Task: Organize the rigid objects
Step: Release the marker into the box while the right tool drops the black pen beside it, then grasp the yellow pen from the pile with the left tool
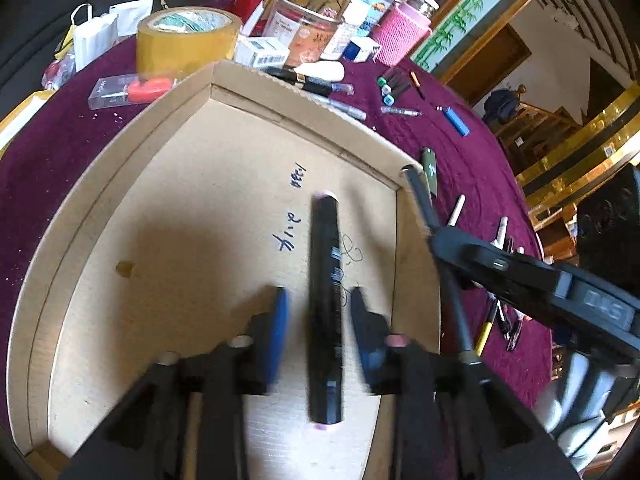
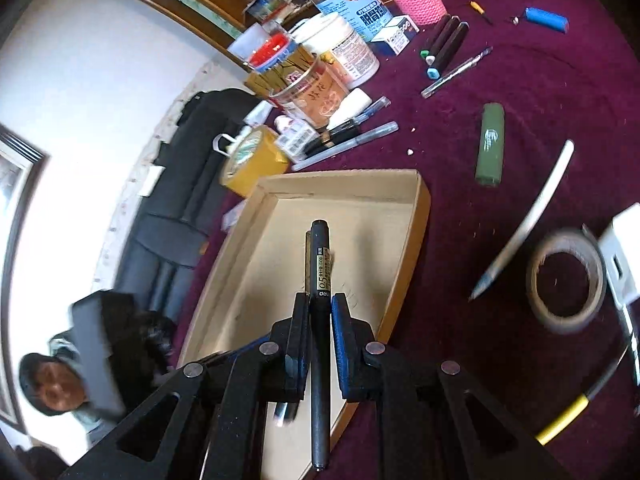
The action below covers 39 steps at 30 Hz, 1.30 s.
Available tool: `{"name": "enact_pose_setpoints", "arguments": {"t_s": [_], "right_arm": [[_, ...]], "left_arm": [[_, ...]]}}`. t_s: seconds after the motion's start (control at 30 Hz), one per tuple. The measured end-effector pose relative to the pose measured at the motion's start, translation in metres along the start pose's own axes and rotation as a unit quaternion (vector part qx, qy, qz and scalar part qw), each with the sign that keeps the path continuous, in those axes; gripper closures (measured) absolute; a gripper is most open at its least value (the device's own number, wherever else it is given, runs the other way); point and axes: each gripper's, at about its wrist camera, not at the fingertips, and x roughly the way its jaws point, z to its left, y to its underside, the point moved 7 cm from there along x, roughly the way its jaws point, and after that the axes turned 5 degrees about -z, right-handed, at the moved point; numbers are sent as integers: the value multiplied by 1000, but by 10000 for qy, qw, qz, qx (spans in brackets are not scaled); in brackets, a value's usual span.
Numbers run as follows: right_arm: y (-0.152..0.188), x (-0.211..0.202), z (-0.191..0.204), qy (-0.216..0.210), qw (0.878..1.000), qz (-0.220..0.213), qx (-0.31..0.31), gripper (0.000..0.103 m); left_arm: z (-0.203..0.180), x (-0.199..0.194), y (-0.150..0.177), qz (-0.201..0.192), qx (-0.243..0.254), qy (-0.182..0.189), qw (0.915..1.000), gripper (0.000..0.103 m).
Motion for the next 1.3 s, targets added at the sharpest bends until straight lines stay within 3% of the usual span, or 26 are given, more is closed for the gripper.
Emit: {"name": "enact_pose_setpoints", "arguments": {"t_s": [0.07,0.13,0.2,0.23,0.37,0.5,0.57,0.67,0.83,0.97,1.1,1.3], "right_arm": [[-5,4,-2,233,9997,-34,-117,89],[-9,6,-7,403,9991,-67,-138,79],[-11,-3,-8,396,9989,-168,-174,48],[-13,-7,-8,409,9987,-229,-211,42],[-24,-53,-11,704,9914,-859,-700,37],[-33,-119,-36,1180,9725,-1761,-961,9],[-37,-150,-59,1489,9602,-2153,-969,8],[-41,-184,-111,1955,9481,-2386,-773,8],[-42,-214,-190,2273,9387,-2588,-131,9],[-33,-218,-230,2311,9340,-2724,106,9],[-32,-219,-245,2024,9424,-2630,423,9],[-32,-217,-231,1837,9474,-2607,264,9]], "left_arm": [[0,-4,0,-69,-2,43,10000,55],[-1,-6,0,-98,-28,70,9999,50],[-2,-10,0,-148,-46,107,9998,46],[-3,-12,0,-180,-46,110,9998,45],[-14,-26,1,-335,71,102,9994,38],[-49,-41,4,-600,549,173,9965,27],[-69,-43,10,-647,833,206,9942,19],[-105,-29,24,-512,1340,235,9894,18],[-143,5,48,-96,1772,188,9839,18],[-169,23,73,58,2213,101,9751,18],[-189,47,89,203,2603,-54,9653,18],[-203,73,99,176,3005,-396,9528,21]]}}
